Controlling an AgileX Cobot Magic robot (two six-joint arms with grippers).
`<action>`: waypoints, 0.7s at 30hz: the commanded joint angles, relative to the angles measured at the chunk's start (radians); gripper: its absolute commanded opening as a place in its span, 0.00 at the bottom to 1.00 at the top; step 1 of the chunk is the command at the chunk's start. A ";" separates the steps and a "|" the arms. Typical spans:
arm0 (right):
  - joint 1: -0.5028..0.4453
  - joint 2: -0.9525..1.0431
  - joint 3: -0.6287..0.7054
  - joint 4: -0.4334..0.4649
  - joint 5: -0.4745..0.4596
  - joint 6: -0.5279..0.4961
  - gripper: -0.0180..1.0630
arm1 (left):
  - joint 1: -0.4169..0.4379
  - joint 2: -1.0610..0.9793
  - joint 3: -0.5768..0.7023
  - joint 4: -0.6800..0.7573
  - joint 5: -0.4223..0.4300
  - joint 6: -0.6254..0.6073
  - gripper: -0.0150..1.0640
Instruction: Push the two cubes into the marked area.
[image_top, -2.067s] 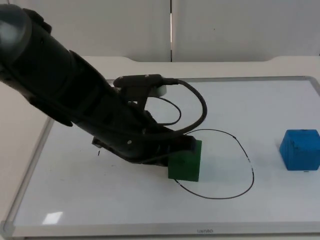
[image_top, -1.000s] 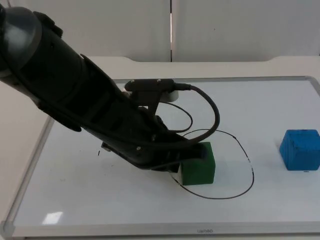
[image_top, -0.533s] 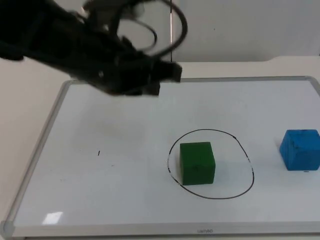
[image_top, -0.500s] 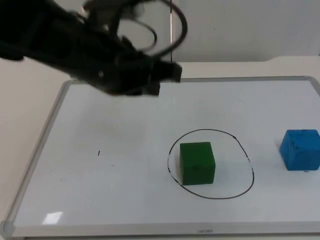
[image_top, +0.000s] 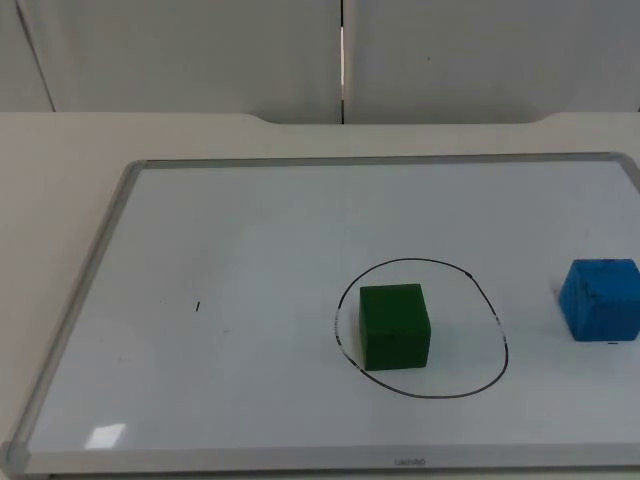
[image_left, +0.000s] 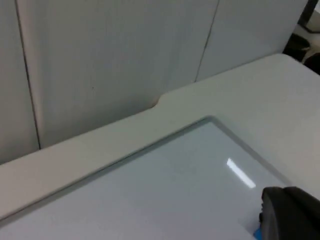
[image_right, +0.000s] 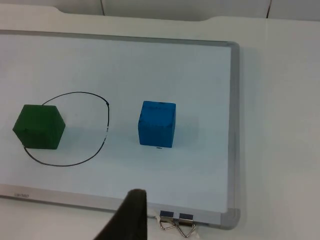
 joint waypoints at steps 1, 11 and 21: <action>-0.008 -0.005 0.001 0.004 -0.007 -0.002 0.99 | 0.000 -0.057 -0.003 0.086 0.042 -0.068 0.01; -0.008 -0.005 0.001 0.004 -0.007 -0.002 0.99 | 0.000 -0.261 -0.003 0.723 0.315 -0.578 0.01; -0.008 -0.005 0.001 0.004 -0.007 -0.002 0.99 | 0.000 -0.432 0.079 0.832 0.385 -0.639 0.01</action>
